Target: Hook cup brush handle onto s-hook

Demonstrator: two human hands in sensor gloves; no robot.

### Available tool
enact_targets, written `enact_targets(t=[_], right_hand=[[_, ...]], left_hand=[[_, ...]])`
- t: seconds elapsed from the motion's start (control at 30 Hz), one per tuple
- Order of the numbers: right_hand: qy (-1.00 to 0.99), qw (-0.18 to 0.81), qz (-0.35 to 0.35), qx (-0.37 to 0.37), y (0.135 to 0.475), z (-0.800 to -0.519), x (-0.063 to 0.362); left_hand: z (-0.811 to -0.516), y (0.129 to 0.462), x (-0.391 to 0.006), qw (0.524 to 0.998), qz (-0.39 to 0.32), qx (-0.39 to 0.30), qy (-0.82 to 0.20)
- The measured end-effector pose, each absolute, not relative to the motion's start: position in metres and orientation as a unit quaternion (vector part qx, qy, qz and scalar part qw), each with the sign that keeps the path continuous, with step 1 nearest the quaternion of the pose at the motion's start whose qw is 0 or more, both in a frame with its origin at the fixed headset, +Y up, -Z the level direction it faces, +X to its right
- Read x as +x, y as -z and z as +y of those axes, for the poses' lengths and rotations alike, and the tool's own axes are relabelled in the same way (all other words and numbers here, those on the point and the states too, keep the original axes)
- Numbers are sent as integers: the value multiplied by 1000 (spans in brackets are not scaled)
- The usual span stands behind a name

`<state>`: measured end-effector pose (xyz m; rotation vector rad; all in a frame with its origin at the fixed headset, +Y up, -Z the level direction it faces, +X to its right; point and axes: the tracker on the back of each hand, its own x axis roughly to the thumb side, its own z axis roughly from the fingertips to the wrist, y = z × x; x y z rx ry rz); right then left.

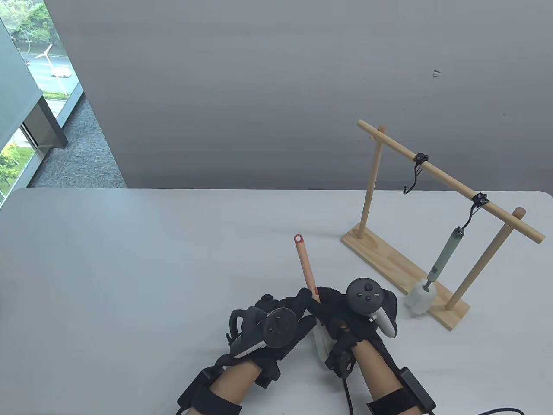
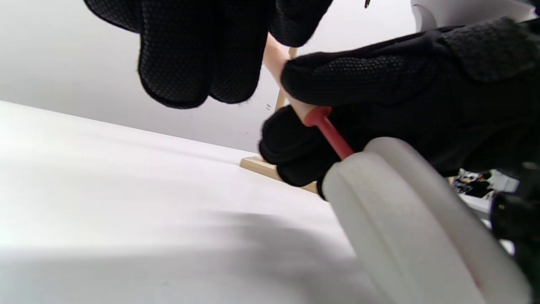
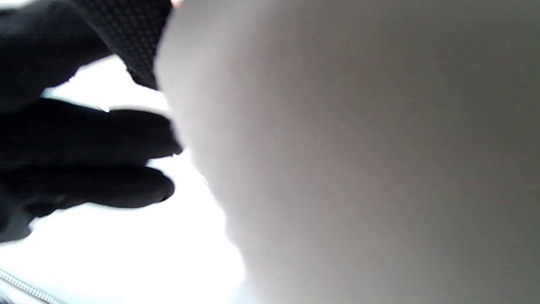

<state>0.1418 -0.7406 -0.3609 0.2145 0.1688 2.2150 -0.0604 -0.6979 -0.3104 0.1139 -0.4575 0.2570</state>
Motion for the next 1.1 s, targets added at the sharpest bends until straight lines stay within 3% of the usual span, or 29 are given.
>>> enact_targets(t=[0.13,0.4,0.57,0.93,1.1], right_hand=[[-884,462,42,61,356,-738,152],[-861,505,-51,13,351,-721,177],[-821,561,-104,-21,353,-704,198],[-802,575,-132,-95,360,-670,229],[-836,520,-142,-104,360,-654,234]], left_hand=[[-700,302,-69,974,-192,47,-113],[-718,288,-93,971,-137,18,-198],[-711,287,-108,966,-117,30,-228],[-701,287,-116,958,-103,51,-261],[-701,287,-118,957,-101,51,-267]])
